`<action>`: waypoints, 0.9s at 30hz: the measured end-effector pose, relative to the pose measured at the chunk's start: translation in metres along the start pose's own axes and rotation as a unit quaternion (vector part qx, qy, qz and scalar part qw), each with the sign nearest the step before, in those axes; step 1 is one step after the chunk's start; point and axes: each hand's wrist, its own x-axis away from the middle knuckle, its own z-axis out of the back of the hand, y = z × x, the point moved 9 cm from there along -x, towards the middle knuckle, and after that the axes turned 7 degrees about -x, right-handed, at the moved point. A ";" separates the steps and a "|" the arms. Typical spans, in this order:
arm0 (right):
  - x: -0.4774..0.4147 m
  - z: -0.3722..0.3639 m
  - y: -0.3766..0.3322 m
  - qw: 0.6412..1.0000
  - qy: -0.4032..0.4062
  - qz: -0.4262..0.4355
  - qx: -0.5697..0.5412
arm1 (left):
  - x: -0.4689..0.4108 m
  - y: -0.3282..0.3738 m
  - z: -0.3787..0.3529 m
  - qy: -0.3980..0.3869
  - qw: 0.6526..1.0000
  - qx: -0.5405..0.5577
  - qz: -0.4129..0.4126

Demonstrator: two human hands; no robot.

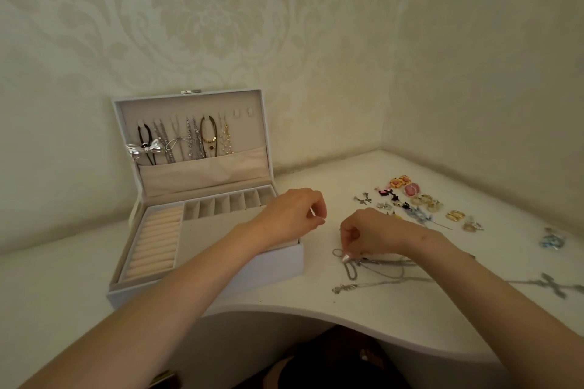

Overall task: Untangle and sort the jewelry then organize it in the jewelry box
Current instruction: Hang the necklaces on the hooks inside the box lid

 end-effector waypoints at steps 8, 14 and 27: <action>-0.009 0.021 0.004 0.997 0.076 -0.003 -0.015 | -0.010 0.013 -0.030 -0.186 0.977 -0.104 0.018; 0.002 0.049 0.035 0.992 0.113 -0.032 -0.039 | -0.021 0.010 -0.042 -0.201 0.968 -0.145 0.043; -0.030 0.031 0.016 0.989 0.146 -0.001 -0.019 | -0.027 0.028 -0.056 -0.212 0.973 -0.093 0.003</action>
